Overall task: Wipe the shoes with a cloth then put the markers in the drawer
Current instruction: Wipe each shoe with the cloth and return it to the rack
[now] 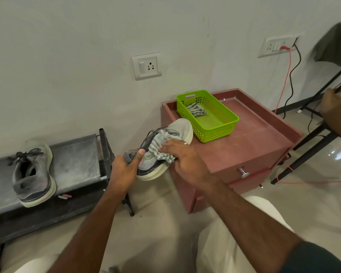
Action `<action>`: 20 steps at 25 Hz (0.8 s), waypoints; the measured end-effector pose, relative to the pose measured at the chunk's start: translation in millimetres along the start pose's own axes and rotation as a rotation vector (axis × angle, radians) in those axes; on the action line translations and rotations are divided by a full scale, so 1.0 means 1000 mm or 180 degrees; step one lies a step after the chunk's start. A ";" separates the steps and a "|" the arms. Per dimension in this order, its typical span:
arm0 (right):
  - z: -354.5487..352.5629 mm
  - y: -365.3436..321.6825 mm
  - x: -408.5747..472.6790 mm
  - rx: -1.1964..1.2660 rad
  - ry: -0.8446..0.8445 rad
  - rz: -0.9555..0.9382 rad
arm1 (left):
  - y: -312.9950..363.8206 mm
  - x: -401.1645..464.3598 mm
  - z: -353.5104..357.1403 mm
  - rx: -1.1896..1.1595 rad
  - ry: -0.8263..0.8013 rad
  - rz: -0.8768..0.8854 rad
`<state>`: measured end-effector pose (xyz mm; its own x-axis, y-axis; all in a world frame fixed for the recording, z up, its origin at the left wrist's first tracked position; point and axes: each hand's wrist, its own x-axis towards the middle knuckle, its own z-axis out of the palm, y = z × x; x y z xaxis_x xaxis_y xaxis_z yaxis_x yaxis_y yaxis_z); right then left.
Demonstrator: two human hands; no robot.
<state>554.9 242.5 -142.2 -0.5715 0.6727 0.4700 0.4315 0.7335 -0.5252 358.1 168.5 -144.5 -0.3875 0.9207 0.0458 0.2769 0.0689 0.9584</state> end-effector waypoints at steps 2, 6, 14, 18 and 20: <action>-0.008 0.017 0.014 -0.0340 -0.0157 0.0132 | 0.001 -0.001 0.001 0.0034 0.0008 -0.0010; -0.033 0.045 0.037 -0.1024 0.0210 0.0539 | 0.001 -0.005 0.000 0.0153 -0.0036 -0.0026; 0.004 -0.009 0.005 -0.0185 0.0111 -0.0078 | -0.002 0.001 0.000 0.0019 -0.0005 -0.0045; -0.014 0.042 0.032 -0.0867 0.0147 0.0362 | -0.001 -0.003 0.003 0.0000 -0.0043 -0.0026; -0.027 0.059 0.039 -0.0915 0.0481 0.0745 | -0.001 -0.002 0.001 0.0070 -0.0060 0.0040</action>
<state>576.6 314.2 -135.8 -0.3346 0.8160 0.4713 0.7278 0.5415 -0.4208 359.5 167.3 -145.8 -0.3674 0.9286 0.0522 0.3010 0.0656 0.9514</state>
